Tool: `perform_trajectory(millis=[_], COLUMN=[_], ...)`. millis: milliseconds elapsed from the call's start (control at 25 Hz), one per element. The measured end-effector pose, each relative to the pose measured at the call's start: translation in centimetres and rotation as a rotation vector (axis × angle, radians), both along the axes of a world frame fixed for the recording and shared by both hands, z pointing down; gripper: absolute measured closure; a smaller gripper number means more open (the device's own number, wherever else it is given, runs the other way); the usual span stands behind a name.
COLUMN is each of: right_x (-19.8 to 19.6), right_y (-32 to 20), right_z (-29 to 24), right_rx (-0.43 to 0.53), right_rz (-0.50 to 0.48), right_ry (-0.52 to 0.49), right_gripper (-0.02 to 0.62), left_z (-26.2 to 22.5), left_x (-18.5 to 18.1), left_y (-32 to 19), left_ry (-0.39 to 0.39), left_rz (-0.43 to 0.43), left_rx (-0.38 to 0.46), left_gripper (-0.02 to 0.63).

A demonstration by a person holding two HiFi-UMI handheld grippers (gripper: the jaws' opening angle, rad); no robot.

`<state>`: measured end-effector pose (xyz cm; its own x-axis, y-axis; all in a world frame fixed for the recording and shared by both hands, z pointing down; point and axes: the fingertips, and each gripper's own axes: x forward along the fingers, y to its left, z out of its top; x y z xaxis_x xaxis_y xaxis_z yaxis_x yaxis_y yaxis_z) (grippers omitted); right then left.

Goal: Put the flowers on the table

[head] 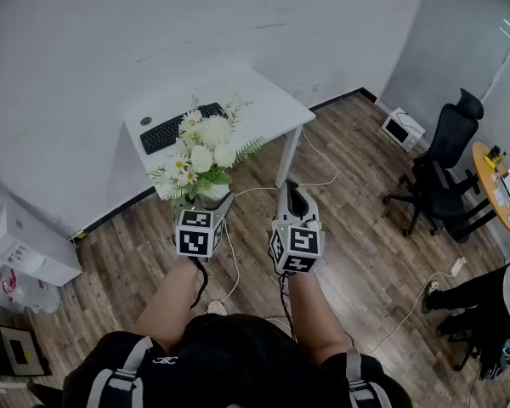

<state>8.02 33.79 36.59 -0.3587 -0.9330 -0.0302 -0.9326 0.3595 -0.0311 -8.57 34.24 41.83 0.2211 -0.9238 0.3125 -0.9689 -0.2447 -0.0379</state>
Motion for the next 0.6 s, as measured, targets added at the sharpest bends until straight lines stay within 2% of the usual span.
perform_trajectory(millis=[600], right_x=[-1.5], right_y=[-1.0], right_z=[1.1], right_rx=[-0.007], right_rz=[-0.014], right_ry=[-0.023], right_gripper=[0.591], left_z=[1.1], left_x=[-1.0], left_y=[-1.0], left_ry=[-0.005], left_rz=[0.002], left_rx=[-0.015], left_gripper=[0.23])
